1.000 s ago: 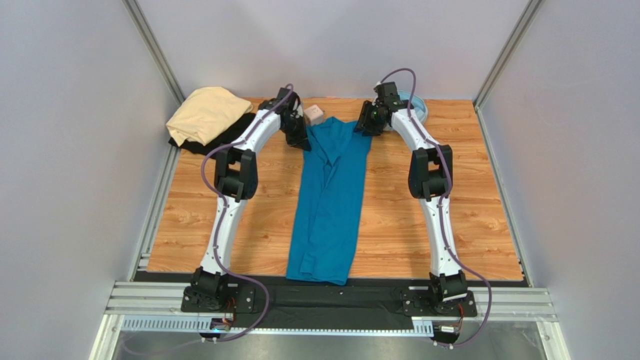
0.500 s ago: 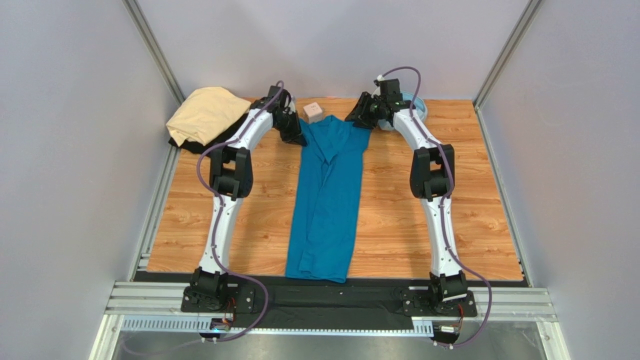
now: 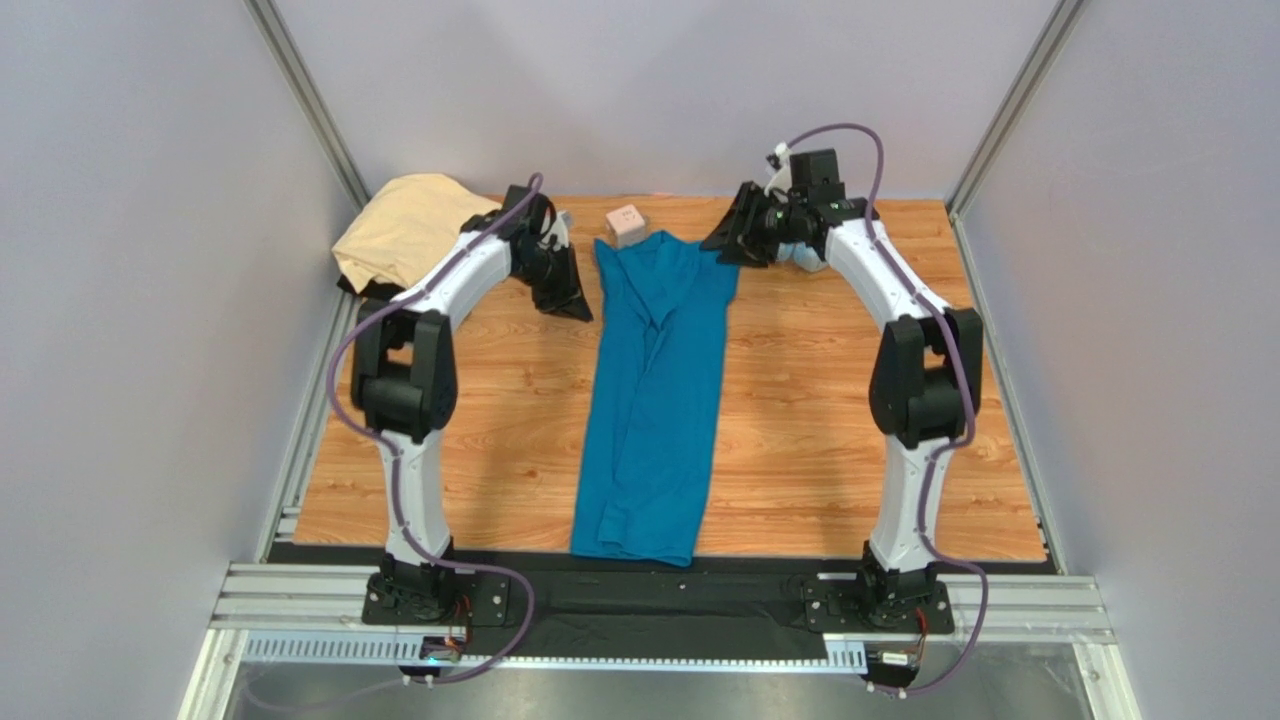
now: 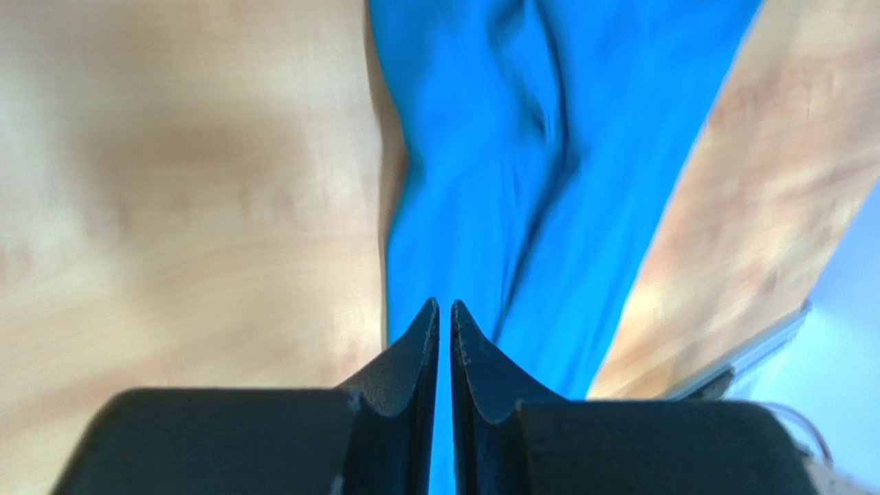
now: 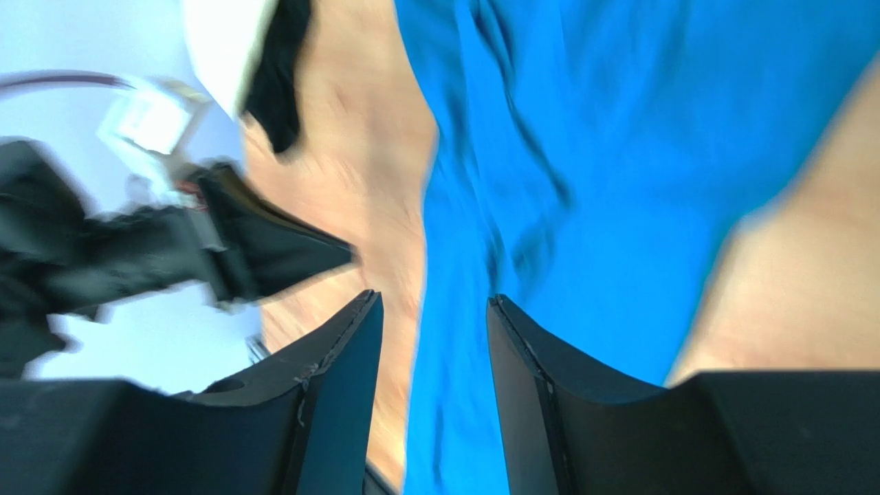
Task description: Fold and stack the t-shirts
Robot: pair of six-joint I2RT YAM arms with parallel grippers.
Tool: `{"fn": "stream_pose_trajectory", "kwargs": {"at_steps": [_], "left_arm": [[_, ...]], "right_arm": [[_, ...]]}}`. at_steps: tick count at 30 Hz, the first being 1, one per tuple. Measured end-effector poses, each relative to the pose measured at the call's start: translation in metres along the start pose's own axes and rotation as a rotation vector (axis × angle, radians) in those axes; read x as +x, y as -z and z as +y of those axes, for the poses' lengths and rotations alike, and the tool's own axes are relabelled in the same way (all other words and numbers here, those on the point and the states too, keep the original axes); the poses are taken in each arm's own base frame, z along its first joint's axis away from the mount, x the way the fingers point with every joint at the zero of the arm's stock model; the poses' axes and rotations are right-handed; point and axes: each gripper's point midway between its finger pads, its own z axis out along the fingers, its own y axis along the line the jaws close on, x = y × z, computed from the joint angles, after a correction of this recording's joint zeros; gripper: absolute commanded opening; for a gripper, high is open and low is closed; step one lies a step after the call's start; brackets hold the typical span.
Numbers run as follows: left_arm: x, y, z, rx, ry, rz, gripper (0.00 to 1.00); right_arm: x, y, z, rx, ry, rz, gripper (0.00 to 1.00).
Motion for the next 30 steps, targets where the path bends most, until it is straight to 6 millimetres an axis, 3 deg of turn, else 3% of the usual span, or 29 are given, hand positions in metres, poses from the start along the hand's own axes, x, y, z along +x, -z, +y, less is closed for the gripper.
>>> {"fn": "stream_pose_trajectory", "kwargs": {"at_steps": [3, 5, 10, 12, 20, 24, 30], "left_arm": [[0.039, 0.032, -0.002, 0.014, -0.013, 0.014, 0.25], [0.067, 0.046, -0.001, 0.027, -0.009, 0.040, 0.31], [0.138, 0.061, 0.011, 0.063, 0.030, 0.131, 0.33], [0.164, 0.062, 0.015, 0.084, 0.051, 0.175, 0.33], [0.239, 0.057, 0.031, 0.150, 0.138, 0.307, 0.39], [0.261, 0.057, 0.034, 0.180, 0.172, 0.341, 0.39], [0.281, 0.054, 0.040, 0.191, 0.202, 0.374, 0.39]], "right_arm": [[0.058, 0.025, -0.010, 0.083, 0.017, 0.087, 0.51], [0.109, 0.038, -0.018, 0.139, 0.012, 0.180, 0.53], [0.243, 0.068, -0.038, 0.255, 0.020, 0.448, 0.54], [0.275, 0.083, -0.045, 0.297, 0.013, 0.525, 0.54], [0.340, 0.122, -0.070, 0.382, -0.008, 0.641, 0.56], [0.377, 0.132, -0.080, 0.421, -0.016, 0.727, 0.56], [0.418, 0.135, -0.084, 0.430, 0.008, 0.798, 0.57]]}}
